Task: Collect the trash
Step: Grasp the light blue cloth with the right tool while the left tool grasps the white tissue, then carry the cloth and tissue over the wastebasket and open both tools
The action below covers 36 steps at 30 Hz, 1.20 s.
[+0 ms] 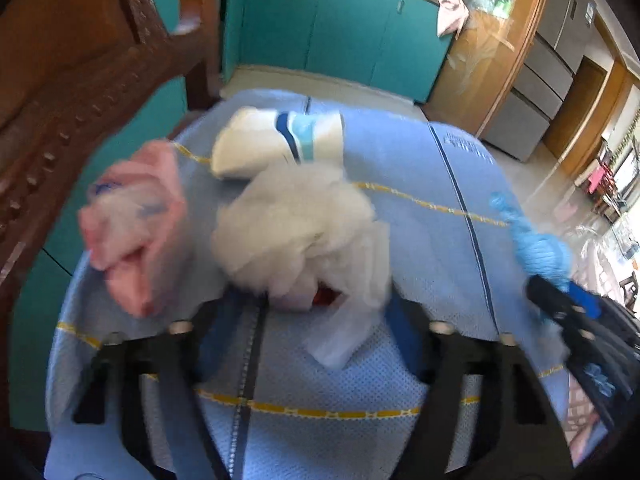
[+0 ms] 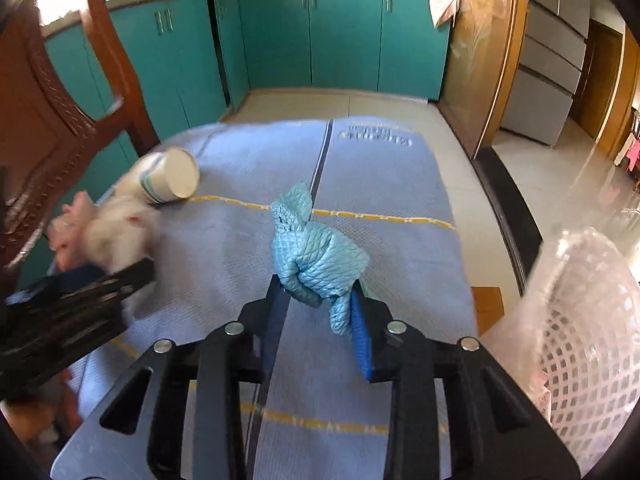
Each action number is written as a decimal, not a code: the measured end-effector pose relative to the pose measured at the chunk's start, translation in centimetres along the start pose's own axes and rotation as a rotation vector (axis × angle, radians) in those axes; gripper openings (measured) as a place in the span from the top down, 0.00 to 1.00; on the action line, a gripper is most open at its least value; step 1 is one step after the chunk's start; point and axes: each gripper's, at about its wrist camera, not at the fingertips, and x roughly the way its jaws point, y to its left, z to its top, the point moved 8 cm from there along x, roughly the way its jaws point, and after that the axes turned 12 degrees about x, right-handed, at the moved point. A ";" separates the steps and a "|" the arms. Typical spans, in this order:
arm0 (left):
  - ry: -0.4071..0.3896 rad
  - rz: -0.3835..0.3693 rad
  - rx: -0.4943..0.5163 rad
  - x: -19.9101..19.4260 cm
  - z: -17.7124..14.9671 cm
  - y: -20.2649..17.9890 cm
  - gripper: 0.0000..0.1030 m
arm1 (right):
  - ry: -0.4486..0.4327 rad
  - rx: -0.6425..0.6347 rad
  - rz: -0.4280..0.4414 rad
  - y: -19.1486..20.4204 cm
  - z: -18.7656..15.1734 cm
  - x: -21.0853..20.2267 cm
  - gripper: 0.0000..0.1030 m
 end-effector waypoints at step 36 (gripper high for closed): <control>-0.413 0.042 0.267 -22.4 -0.1 -12.2 0.91 | -0.322 0.124 -0.029 -12.3 -1.0 -21.0 0.68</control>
